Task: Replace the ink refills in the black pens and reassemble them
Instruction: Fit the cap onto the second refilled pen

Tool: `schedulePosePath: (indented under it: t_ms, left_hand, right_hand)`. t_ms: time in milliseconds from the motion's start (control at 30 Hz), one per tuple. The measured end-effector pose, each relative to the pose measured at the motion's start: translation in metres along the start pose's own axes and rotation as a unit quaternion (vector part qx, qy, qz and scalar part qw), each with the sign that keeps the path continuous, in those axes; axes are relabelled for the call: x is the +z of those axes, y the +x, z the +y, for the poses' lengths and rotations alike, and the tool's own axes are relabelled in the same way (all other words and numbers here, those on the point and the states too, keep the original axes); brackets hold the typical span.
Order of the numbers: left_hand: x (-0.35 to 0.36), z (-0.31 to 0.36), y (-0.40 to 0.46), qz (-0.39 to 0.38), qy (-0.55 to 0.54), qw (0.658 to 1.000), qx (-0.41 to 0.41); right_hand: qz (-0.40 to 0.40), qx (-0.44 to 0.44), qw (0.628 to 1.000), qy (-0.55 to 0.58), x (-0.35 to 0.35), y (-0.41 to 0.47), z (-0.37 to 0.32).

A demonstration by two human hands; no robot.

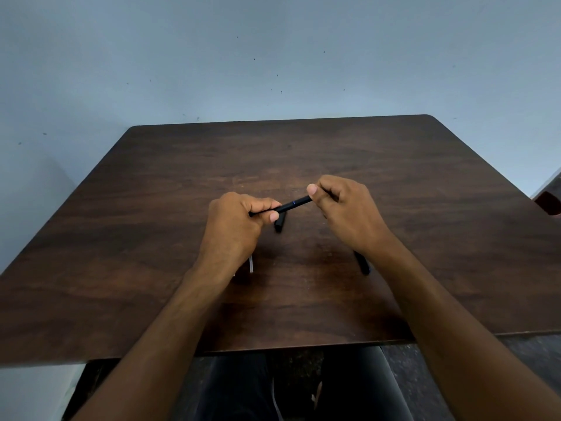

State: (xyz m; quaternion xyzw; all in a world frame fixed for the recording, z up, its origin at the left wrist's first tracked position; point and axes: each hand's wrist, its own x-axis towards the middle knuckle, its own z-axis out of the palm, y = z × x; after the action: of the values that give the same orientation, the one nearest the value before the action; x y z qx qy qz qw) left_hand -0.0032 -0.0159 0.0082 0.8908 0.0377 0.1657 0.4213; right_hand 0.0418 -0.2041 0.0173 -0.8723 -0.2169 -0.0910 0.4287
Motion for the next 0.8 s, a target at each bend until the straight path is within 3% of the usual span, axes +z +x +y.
schedulePosePath:
  t_ms: [300,467,600,800]
  left_hand:
    - [-0.004,0.0,-0.001,0.007,-0.012,1.0,-0.013]
    - [-0.012,-0.006,0.002,0.032,0.003,0.999,-0.044]
    - [-0.017,-0.012,0.003,0.038,0.011,0.997,-0.07]
    - [-0.016,-0.014,0.002,0.047,0.01,0.995,-0.082]
  right_hand:
    - [0.009,0.021,0.999,0.023,0.004,0.001,0.001]
    - [0.066,0.074,0.992,0.079,0.008,0.004,0.008]
    - [-0.027,0.035,0.998,-0.04,0.013,0.006,0.007]
    - [-0.158,-0.013,0.972,-0.176,0.035,0.011,-0.004]
